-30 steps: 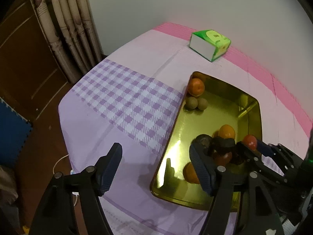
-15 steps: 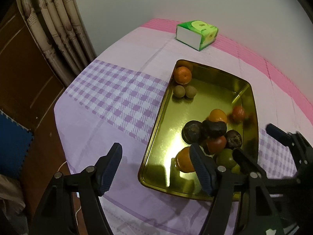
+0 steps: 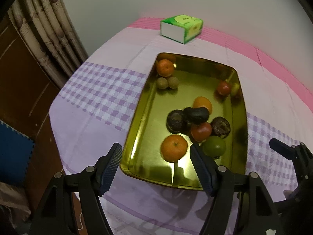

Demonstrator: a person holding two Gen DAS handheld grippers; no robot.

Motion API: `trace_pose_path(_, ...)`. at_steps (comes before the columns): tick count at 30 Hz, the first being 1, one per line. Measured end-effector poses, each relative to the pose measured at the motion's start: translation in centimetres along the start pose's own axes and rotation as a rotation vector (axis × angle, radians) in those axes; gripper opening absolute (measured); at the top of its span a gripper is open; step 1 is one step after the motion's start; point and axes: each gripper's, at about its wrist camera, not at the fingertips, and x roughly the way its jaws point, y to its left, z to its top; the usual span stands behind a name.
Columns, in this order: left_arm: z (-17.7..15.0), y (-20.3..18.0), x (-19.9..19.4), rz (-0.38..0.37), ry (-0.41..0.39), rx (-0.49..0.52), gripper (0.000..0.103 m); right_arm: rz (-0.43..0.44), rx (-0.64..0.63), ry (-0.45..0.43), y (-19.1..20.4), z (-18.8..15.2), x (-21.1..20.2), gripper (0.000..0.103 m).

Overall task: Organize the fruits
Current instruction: 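Lower the tomato into the tray and open the right tool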

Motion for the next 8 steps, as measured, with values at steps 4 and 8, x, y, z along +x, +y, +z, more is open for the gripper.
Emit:
trace_pose_path(4,-0.3,-0.8,-0.1,-0.016,0.0,0.011,0.069,-0.004,0.009,-0.003,-0.5,-0.4,-0.3,0.095)
trace_pose_path(8,-0.6,-1.3,-0.2,-0.029,0.007,0.019,0.072,-0.009,0.011,-0.009,-0.6,-0.5,-0.6,0.095)
